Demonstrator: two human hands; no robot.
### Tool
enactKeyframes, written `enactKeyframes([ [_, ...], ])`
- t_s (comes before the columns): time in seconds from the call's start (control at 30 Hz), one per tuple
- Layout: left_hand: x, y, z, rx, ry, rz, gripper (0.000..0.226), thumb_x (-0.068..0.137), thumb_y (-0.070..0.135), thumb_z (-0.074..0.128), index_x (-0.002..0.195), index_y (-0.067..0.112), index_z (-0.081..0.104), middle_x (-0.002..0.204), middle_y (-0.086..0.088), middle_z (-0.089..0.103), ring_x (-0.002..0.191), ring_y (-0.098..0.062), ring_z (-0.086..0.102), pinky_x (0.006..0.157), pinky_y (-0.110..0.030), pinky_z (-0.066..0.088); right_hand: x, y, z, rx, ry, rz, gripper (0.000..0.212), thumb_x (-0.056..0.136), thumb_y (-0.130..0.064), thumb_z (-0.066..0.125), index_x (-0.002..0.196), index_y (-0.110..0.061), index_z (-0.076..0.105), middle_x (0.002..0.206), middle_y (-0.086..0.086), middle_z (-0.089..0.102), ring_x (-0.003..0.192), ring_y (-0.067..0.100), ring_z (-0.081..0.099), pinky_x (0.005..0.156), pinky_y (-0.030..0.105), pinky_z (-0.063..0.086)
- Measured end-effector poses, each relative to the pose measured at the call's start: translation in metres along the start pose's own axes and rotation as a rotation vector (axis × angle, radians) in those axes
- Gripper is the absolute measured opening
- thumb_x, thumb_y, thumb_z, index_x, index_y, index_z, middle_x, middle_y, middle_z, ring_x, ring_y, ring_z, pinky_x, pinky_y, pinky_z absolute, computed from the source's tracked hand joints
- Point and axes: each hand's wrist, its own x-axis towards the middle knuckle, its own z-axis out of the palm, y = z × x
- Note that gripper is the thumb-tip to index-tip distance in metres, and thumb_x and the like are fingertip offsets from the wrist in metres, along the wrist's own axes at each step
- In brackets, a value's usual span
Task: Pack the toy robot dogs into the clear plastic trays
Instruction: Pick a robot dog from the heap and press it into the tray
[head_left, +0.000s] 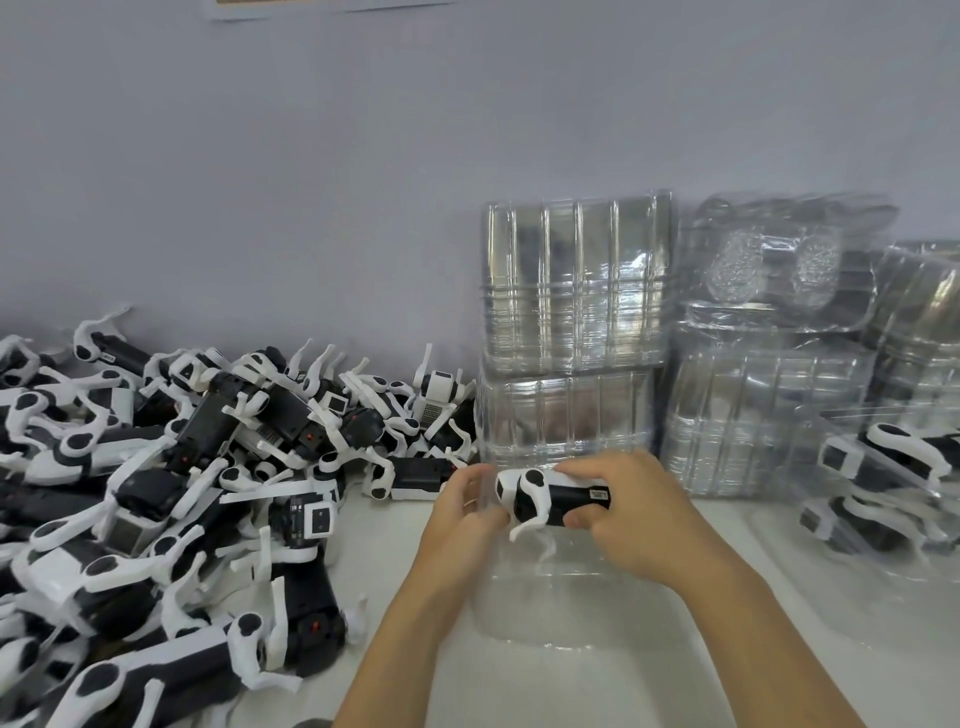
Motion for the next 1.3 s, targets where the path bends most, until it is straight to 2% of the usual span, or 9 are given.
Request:
enactKeyframes([
  [0.07,0.000,0.000,0.000,0.034,0.002,0.006,0.048,0.087,0.003,0.060,0.121,0.037,0.061,0.125,0.011,0.062,0.119,-0.011,0.058,0.102,-0.035,0.048,0.000,0.000,0.001,-0.079,0.029,0.003,0.025,0.082,-0.017,0.073,0.100,-0.034,0.073,0.094,-0.010,0.068,0.097,0.019,0.054,0.093,0.038,0.043],
  [0.17,0.000,0.000,0.000,0.032,0.008,0.009,0.051,0.088,0.001,0.058,0.125,0.036,0.059,0.128,0.013,0.059,0.122,-0.010,0.055,0.107,-0.038,0.045,0.000,0.000,0.002,-0.100,0.011,-0.008,0.019,0.081,-0.016,0.071,0.094,-0.030,0.072,0.087,-0.009,0.069,0.092,0.018,0.057,0.088,0.037,0.044],
  [0.33,0.001,-0.001,0.001,-0.008,-0.009,0.009,0.049,0.083,0.004,0.058,0.116,0.040,0.062,0.119,0.013,0.061,0.112,-0.006,0.057,0.086,-0.027,0.047,-0.001,0.000,0.003,-0.031,0.006,0.021,0.032,0.082,-0.020,0.075,0.107,-0.040,0.074,0.099,-0.012,0.071,0.096,0.016,0.059,0.094,0.035,0.045],
  [0.53,0.004,0.001,-0.002,-0.126,0.106,-0.056,0.050,0.047,0.015,0.050,0.096,0.025,0.058,0.100,-0.002,0.060,0.089,-0.025,0.052,0.081,-0.040,0.041,0.001,-0.007,0.012,-0.022,-0.017,-0.102,0.017,0.080,-0.015,0.072,0.090,-0.028,0.069,0.079,-0.004,0.063,0.083,0.018,0.057,0.079,0.039,0.052],
  [0.63,0.007,0.001,-0.005,-0.212,0.121,-0.057,0.039,0.058,0.024,0.056,0.096,0.020,0.065,0.100,-0.011,0.063,0.097,-0.030,0.056,0.089,-0.051,0.045,0.002,-0.010,0.018,-0.051,0.028,-0.141,0.016,0.078,-0.014,0.072,0.081,-0.026,0.062,0.073,-0.006,0.059,0.077,0.019,0.054,0.073,0.042,0.051],
  [0.73,0.009,0.002,-0.006,-0.210,0.099,-0.030,0.035,0.071,0.034,0.063,0.102,0.018,0.073,0.107,-0.011,0.070,0.110,-0.038,0.063,0.106,-0.057,0.043,0.002,-0.010,0.021,-0.023,0.067,-0.131,0.020,0.078,-0.014,0.073,0.088,-0.030,0.066,0.078,-0.008,0.064,0.079,0.019,0.057,0.072,0.041,0.052],
  [0.87,0.010,0.001,-0.006,-0.184,0.049,-0.074,0.048,0.069,0.046,0.066,0.107,0.017,0.072,0.111,-0.010,0.072,0.115,-0.036,0.064,0.107,-0.059,0.044,0.002,-0.010,0.024,-0.001,0.088,-0.121,0.027,0.079,-0.013,0.072,0.093,-0.036,0.068,0.082,-0.009,0.064,0.083,0.017,0.056,0.074,0.042,0.053],
  [1.0,0.015,-0.003,-0.009,-0.167,0.075,-0.051,0.012,0.091,0.027,0.064,0.096,0.022,0.073,0.103,-0.006,0.072,0.116,-0.035,0.062,0.108,-0.056,0.043,0.003,-0.008,0.026,0.000,0.097,-0.119,0.025,0.078,-0.014,0.072,0.090,-0.035,0.066,0.082,-0.010,0.064,0.084,0.017,0.053,0.074,0.043,0.052],
  [1.3,0.016,-0.005,-0.013,-0.065,-0.009,-0.022,0.019,0.104,0.031,0.052,0.119,0.023,0.063,0.129,-0.005,0.065,0.122,-0.026,0.060,0.111,-0.054,0.042,0.007,-0.002,0.031,-0.102,0.096,-0.137,0.023,0.085,-0.021,0.071,0.106,-0.030,0.065,0.093,-0.012,0.058,0.093,0.016,0.040,0.087,0.038,0.037],
])
